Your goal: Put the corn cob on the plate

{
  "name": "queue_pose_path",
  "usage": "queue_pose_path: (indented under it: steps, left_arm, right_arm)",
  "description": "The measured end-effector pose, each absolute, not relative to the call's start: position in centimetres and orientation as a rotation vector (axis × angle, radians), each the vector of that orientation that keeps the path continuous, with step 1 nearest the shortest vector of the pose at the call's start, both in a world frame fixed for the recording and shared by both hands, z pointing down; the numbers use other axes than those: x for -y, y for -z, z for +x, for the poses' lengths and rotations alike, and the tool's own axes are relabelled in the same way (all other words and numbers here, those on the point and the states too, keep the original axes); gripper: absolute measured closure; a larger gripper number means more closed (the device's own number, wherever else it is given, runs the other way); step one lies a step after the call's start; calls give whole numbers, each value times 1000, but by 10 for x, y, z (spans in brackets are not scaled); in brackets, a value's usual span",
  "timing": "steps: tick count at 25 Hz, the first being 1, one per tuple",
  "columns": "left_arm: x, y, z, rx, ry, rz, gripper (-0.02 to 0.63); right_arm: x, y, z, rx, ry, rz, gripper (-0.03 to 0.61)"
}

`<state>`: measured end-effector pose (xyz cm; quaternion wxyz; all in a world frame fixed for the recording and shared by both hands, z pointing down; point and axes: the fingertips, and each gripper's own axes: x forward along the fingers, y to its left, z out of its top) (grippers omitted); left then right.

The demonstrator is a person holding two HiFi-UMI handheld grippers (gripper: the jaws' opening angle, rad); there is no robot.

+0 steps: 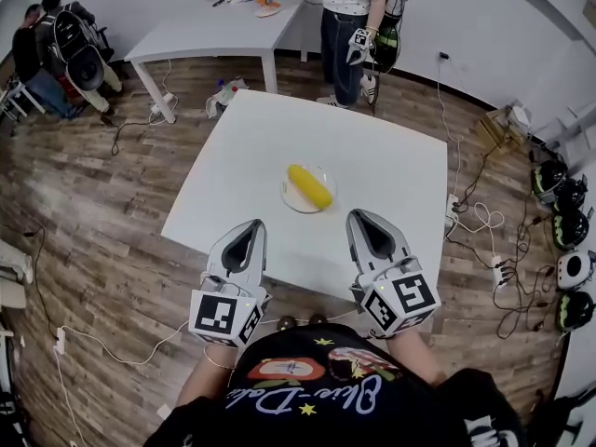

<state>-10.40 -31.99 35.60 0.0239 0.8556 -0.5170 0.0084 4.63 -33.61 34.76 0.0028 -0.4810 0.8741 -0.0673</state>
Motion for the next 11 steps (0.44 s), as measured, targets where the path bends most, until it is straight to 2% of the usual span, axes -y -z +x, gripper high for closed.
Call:
queue_pose_path:
  steps: [11]
  left_arm:
    - [324,-350,-109,1568,2,2669,627]
  right_arm:
    - [340,-346,42,-2730,228,-1552,560]
